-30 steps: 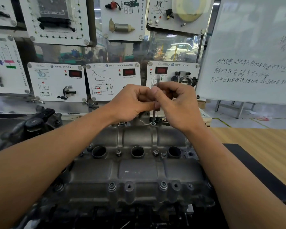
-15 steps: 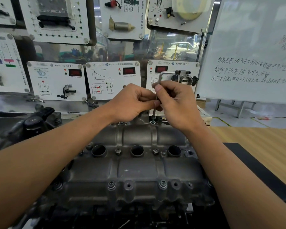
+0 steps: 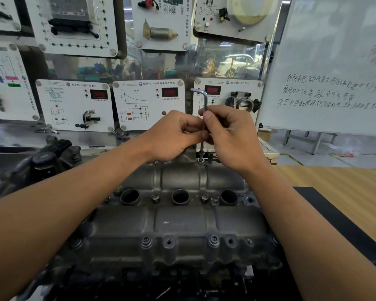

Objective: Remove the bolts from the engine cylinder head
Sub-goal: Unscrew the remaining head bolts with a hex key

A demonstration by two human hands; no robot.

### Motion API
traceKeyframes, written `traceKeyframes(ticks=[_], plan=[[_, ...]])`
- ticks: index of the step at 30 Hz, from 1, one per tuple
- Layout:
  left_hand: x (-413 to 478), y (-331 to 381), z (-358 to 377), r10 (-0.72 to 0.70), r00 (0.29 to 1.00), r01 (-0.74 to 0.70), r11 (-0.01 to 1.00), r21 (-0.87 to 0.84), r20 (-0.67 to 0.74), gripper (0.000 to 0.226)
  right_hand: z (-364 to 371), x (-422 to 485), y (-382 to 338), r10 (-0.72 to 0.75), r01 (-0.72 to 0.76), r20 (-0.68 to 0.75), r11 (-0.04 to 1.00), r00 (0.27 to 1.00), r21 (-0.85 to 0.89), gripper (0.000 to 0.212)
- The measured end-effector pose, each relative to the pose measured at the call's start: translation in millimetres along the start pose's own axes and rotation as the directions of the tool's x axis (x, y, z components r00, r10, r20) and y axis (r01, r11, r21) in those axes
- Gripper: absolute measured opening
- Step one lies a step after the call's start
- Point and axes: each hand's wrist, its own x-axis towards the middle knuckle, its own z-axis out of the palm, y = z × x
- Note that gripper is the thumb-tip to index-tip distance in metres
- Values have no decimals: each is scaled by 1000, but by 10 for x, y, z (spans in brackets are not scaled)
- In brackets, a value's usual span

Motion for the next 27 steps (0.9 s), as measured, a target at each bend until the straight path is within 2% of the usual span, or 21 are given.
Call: traceKeyframes(ticks=[8, 13, 16, 22, 27], plan=[[32, 16, 86, 81, 983, -49, 981, 190, -164, 5, 9, 1, -22, -76, 75, -76, 997, 994, -18, 11], [-3, 13, 10, 43, 995, -36, 997, 74, -85, 18, 2, -2, -9, -57, 57, 12, 997, 998, -45, 20], [-14, 8, -13, 40, 998, -34, 992, 120, -50, 14, 7, -6, -9, -11, 12, 21, 1000, 1000, -28, 23], [-1, 45, 21, 69, 987, -43, 983, 177, -146, 27, 0, 3, -35, -56, 56, -44, 998, 997, 3, 16], [-14, 43, 26, 48, 993, -33, 990, 139, -108, 24, 6, 10, -20, -55, 54, -46, 999, 997, -5, 13]])
